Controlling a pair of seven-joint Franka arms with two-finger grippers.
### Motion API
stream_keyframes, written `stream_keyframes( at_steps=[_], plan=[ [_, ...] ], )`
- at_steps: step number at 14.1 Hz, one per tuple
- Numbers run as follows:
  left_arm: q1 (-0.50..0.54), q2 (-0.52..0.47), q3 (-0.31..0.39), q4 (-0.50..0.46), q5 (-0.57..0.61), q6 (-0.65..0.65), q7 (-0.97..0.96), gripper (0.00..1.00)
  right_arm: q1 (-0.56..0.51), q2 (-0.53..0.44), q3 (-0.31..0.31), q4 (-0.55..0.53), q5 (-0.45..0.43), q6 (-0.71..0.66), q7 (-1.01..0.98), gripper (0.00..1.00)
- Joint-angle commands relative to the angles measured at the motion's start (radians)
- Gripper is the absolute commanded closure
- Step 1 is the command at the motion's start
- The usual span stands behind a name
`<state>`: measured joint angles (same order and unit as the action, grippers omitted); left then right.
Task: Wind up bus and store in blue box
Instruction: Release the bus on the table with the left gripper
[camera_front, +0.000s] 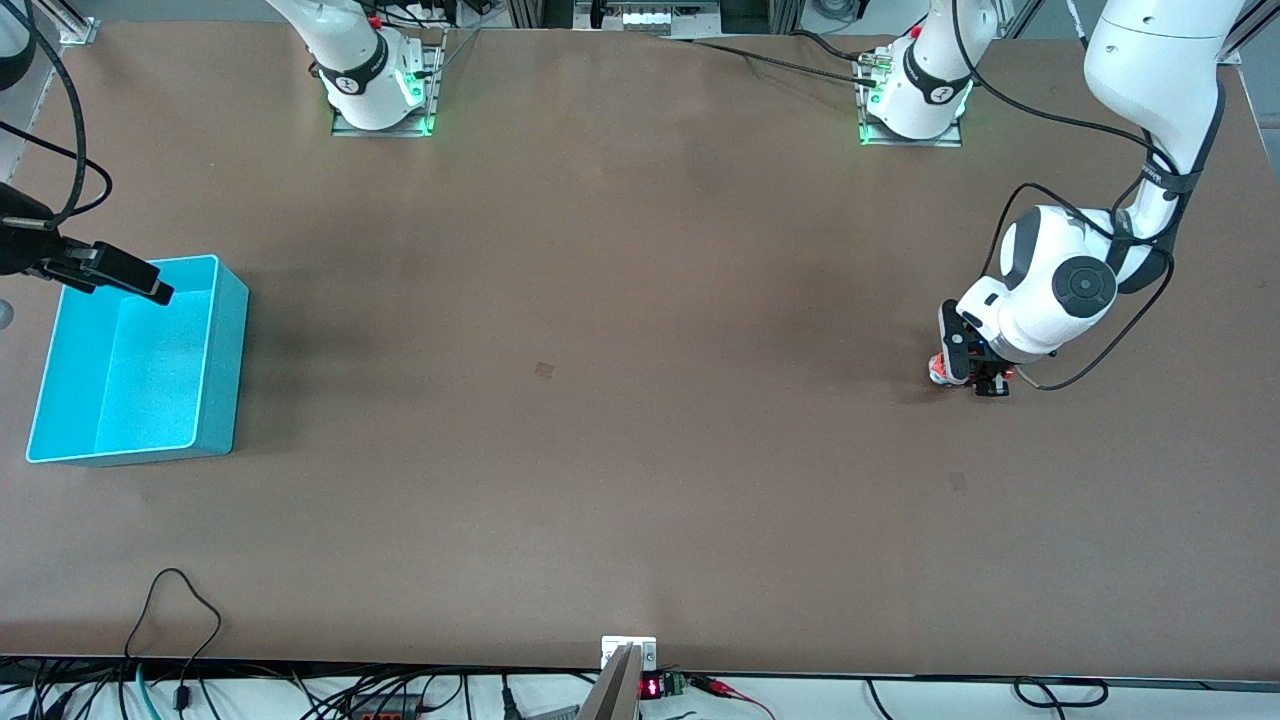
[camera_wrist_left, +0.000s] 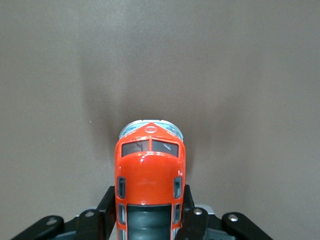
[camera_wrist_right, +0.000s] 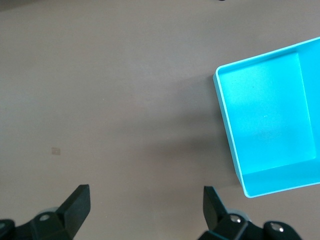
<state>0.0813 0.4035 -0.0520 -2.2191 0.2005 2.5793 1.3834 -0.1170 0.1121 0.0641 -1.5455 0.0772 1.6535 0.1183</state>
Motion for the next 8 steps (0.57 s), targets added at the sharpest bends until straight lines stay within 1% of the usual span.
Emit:
stream_keyframes(
  at_steps=[1,4,6,8],
  plan=[
    [0.011,0.047,0.004,0.021,0.022,-0.001,0.011,0.72,-0.015,0.001,0.003,0.005,0.029,0.000,-0.038,0.00],
    [0.050,0.058,0.007,0.029,0.023,-0.001,0.016,0.73,-0.015,0.001,0.003,0.005,0.029,0.003,-0.038,0.00],
    [0.089,0.086,0.007,0.042,0.039,-0.001,0.022,0.73,-0.015,0.009,0.003,0.005,0.035,0.003,-0.040,0.00],
    [0.147,0.113,0.007,0.062,0.132,-0.001,0.022,0.74,-0.010,0.008,0.005,0.005,0.038,0.002,-0.037,0.00]
  ],
)
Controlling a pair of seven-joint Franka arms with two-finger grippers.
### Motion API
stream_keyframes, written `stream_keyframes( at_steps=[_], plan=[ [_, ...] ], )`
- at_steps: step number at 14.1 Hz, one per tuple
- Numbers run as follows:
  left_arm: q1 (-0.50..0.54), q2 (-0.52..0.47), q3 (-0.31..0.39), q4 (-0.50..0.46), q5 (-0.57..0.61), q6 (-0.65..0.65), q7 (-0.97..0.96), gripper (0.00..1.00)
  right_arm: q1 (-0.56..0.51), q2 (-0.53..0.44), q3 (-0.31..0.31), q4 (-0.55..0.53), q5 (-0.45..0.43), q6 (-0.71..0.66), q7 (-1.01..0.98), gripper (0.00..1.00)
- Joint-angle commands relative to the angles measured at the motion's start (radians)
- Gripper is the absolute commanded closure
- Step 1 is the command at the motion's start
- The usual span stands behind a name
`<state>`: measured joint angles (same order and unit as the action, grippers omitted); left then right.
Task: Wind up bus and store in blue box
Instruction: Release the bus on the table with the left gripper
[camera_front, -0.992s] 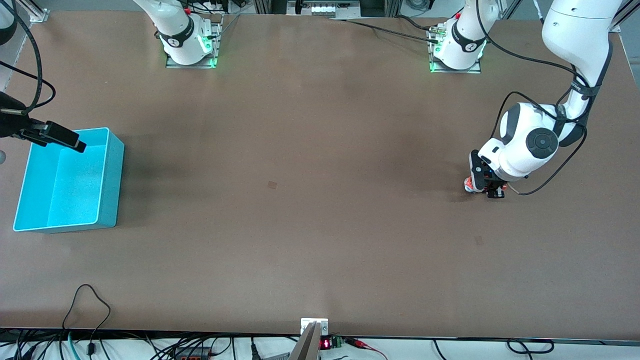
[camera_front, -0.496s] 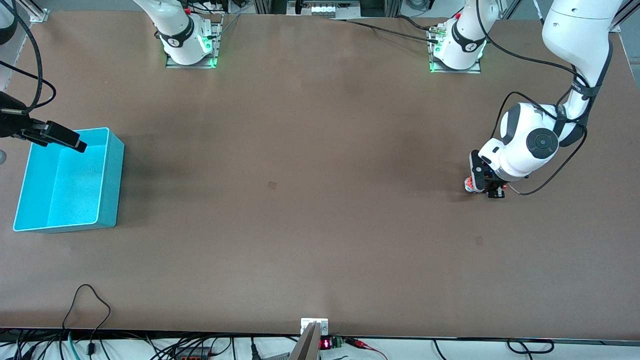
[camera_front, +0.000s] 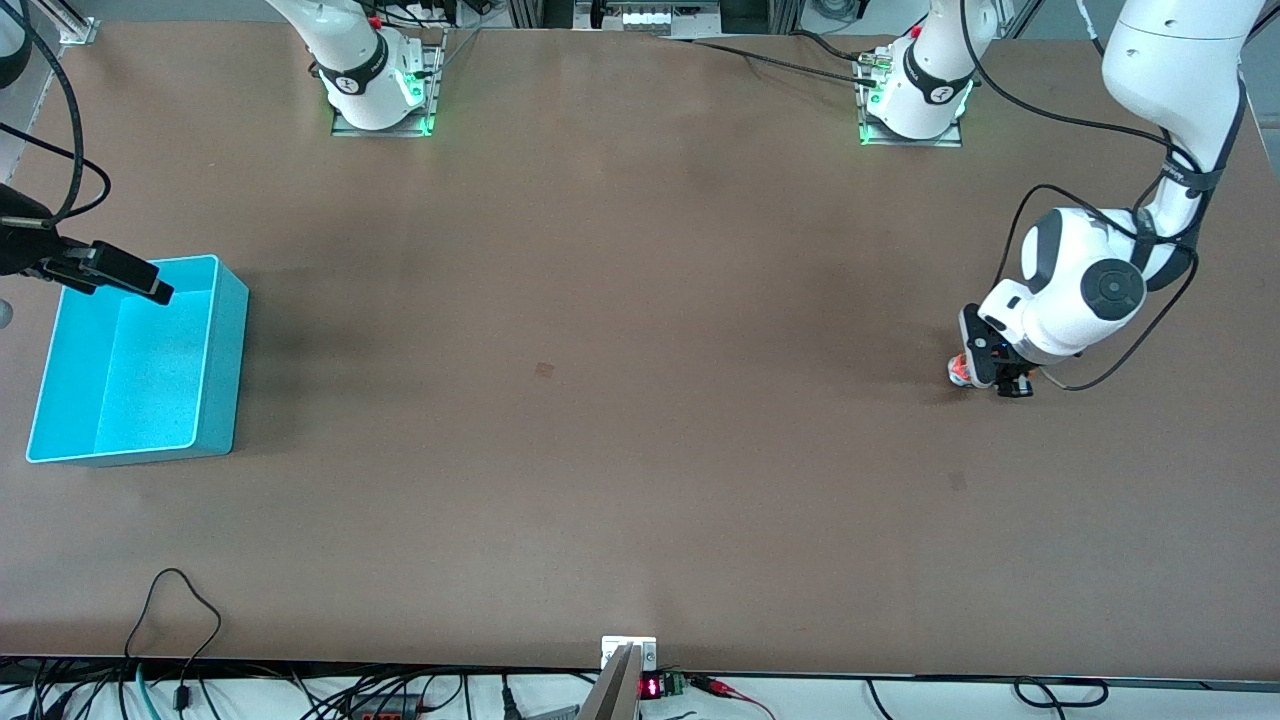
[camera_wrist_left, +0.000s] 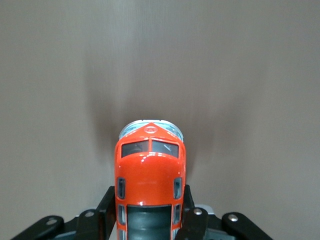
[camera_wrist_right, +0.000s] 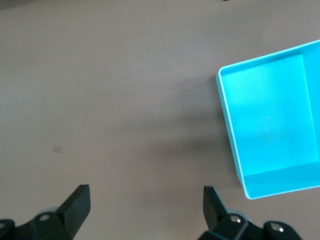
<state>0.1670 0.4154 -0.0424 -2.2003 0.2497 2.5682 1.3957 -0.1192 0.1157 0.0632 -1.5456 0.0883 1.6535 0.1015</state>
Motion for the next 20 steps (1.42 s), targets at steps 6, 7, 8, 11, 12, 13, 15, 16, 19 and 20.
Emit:
stream_keyframes(
  at_steps=[6,7,8,11,12,13,15,16,19,20],
  plan=[
    [0.192,0.184,-0.002,0.128,0.141,0.010,0.164,0.74,-0.013,0.007,0.004,0.005,0.048,0.003,-0.022,0.00],
    [0.207,0.195,-0.002,0.149,0.141,0.010,0.199,0.74,-0.013,0.007,0.004,0.005,0.056,0.003,-0.022,0.00],
    [0.221,0.198,-0.002,0.157,0.141,0.010,0.221,0.74,-0.013,0.007,0.004,0.005,0.057,0.003,-0.022,0.00],
    [0.242,0.183,-0.002,0.155,0.141,0.009,0.235,0.39,-0.013,0.007,0.004,0.005,0.057,0.003,-0.023,0.00],
    [0.243,0.163,-0.002,0.155,0.140,0.001,0.233,0.00,-0.013,0.007,0.004,0.005,0.057,0.003,-0.023,0.00],
    [0.240,0.136,-0.007,0.157,0.140,-0.038,0.230,0.00,-0.014,0.007,0.004,0.005,0.057,0.003,-0.023,0.00],
    [0.235,0.045,-0.025,0.160,0.131,-0.132,0.229,0.00,-0.025,0.007,0.004,0.005,0.059,0.002,-0.025,0.00],
    [0.233,0.002,-0.045,0.175,0.126,-0.194,0.229,0.00,-0.027,0.007,0.004,0.005,0.059,0.002,-0.025,0.00],
    [0.233,-0.107,-0.103,0.212,0.125,-0.382,0.233,0.00,-0.028,0.007,0.004,0.005,0.059,-0.006,-0.025,0.00],
    [0.232,-0.133,-0.120,0.218,0.120,-0.423,0.233,0.00,-0.028,0.007,0.004,0.005,0.059,-0.008,-0.025,0.00]
  ],
)
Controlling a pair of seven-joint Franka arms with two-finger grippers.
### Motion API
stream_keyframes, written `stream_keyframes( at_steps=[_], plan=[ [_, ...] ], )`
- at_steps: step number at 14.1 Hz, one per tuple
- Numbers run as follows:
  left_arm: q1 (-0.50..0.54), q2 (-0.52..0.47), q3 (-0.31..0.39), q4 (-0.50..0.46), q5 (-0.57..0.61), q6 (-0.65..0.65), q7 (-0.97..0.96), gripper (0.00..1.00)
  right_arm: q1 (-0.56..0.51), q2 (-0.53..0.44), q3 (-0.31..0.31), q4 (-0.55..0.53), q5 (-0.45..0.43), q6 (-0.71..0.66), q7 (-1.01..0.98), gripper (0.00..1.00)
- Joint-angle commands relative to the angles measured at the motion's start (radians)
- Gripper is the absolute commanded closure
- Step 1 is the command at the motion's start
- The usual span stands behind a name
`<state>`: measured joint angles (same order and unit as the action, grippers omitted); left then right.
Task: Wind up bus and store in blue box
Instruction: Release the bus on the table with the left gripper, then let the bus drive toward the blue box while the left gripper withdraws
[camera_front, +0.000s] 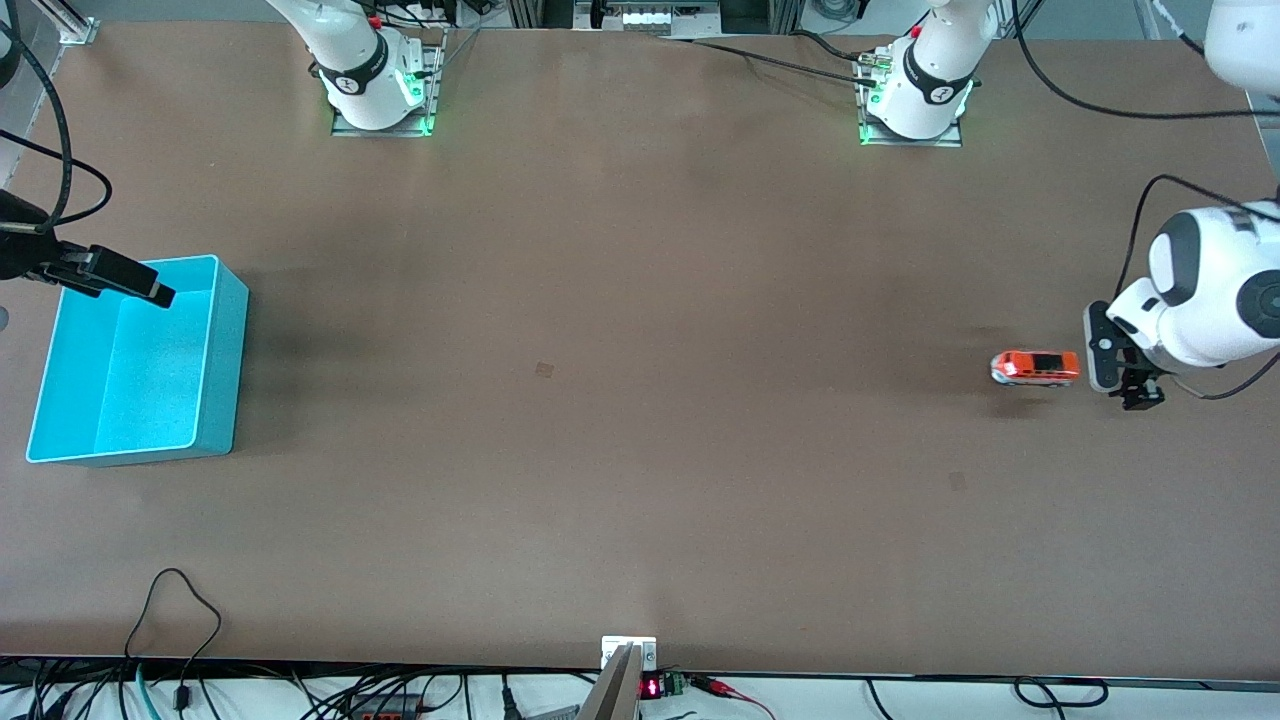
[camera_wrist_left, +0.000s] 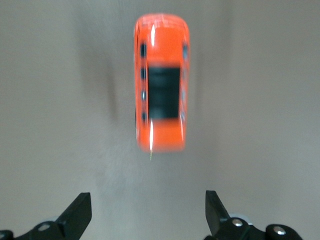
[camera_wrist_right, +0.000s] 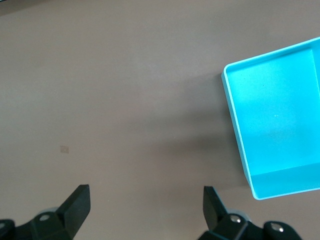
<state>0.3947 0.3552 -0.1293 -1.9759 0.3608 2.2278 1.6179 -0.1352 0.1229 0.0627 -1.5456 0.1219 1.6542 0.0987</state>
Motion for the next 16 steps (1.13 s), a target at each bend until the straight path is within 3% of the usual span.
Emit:
stream_keyframes(
  at_steps=[1,7,16],
  plan=[
    [-0.002,-0.102,-0.050,-0.006,-0.023,-0.120,0.011,0.00,-0.014,0.000,0.005,0.005,0.025,-0.007,-0.022,0.00],
    [-0.120,-0.136,-0.047,0.054,-0.226,-0.161,-0.024,0.00,-0.020,0.000,0.005,0.005,0.025,-0.008,-0.021,0.00],
    [-0.192,-0.116,-0.036,0.178,-0.339,-0.171,-0.533,0.00,-0.032,0.000,0.005,0.005,0.025,-0.011,-0.022,0.00]
  ],
)
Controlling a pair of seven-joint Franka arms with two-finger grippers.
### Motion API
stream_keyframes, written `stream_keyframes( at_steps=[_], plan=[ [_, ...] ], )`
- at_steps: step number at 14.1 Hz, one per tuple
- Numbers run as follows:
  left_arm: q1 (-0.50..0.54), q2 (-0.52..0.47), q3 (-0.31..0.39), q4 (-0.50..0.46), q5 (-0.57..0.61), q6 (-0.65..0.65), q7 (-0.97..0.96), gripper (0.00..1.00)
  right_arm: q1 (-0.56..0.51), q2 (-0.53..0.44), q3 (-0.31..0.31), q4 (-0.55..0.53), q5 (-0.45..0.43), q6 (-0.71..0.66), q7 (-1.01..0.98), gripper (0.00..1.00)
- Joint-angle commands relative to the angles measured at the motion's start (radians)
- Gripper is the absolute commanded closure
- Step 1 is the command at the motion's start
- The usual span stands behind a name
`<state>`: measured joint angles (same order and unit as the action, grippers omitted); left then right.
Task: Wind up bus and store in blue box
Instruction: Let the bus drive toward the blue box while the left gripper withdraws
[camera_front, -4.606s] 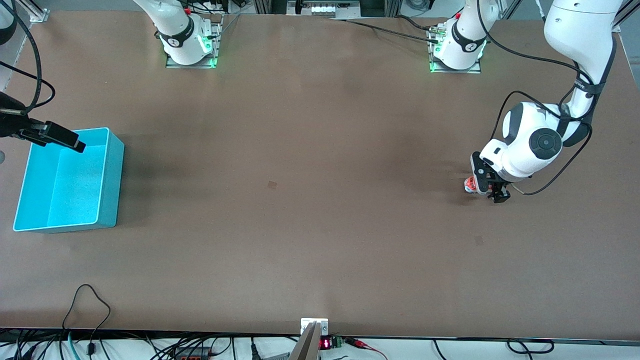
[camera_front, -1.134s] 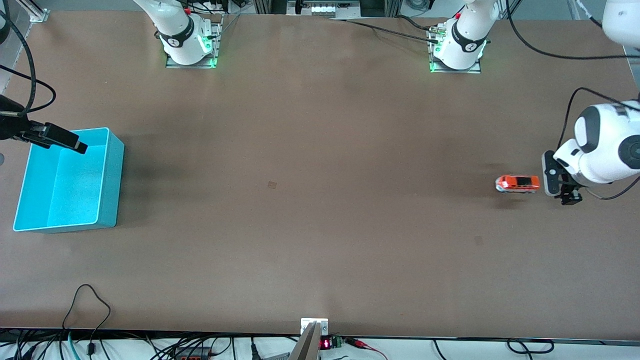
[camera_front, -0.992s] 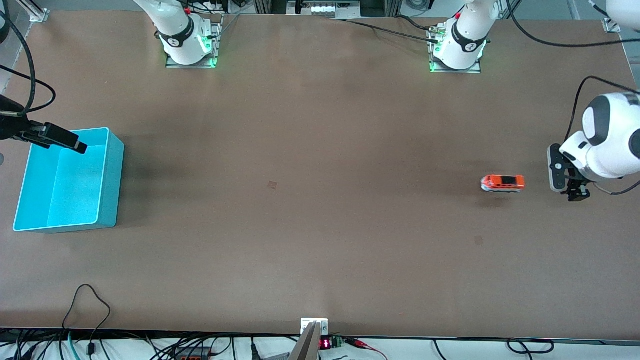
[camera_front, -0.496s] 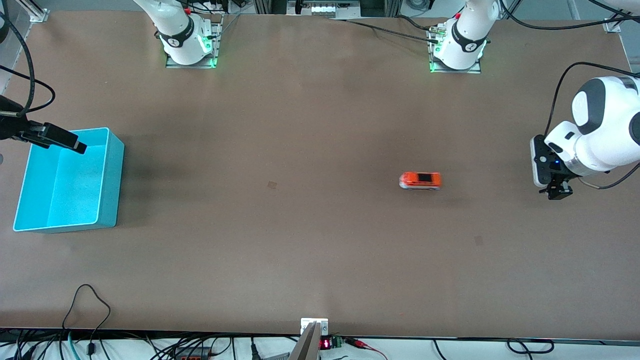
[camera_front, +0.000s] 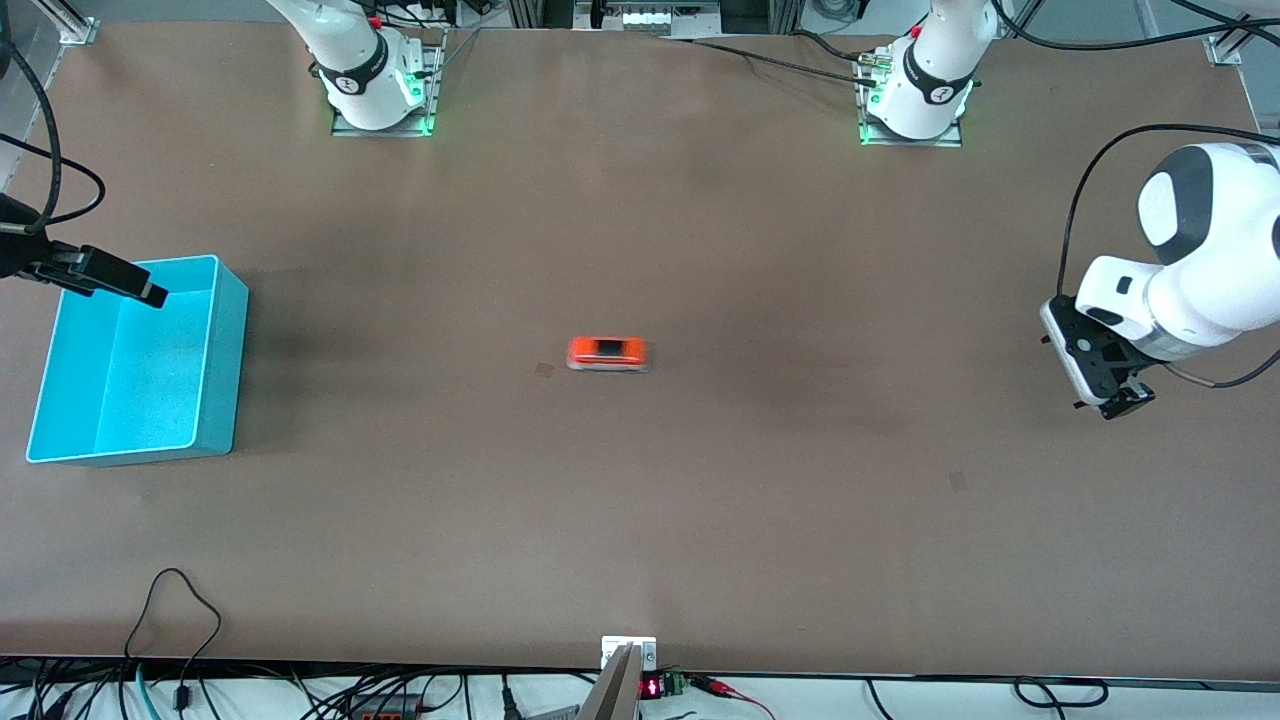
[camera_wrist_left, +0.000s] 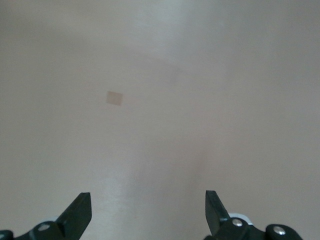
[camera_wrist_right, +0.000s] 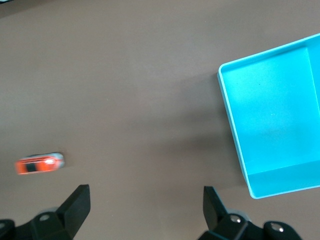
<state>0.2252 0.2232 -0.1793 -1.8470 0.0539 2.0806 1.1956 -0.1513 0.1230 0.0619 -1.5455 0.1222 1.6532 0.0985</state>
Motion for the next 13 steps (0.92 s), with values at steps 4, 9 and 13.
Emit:
stream_keyframes(
  at_steps=[4,9,13],
  plan=[
    [-0.099,0.010,0.046,0.127,-0.025,-0.025,-0.374,0.00,-0.014,0.000,0.006,0.005,0.024,-0.010,-0.022,0.00],
    [-0.127,-0.007,0.110,0.208,-0.075,-0.100,-0.658,0.00,-0.008,-0.002,0.007,0.005,0.024,-0.009,-0.025,0.00],
    [-0.170,-0.013,0.170,0.304,-0.078,-0.229,-0.951,0.00,-0.005,0.000,0.010,0.005,0.024,-0.006,-0.026,0.00]
  ],
)
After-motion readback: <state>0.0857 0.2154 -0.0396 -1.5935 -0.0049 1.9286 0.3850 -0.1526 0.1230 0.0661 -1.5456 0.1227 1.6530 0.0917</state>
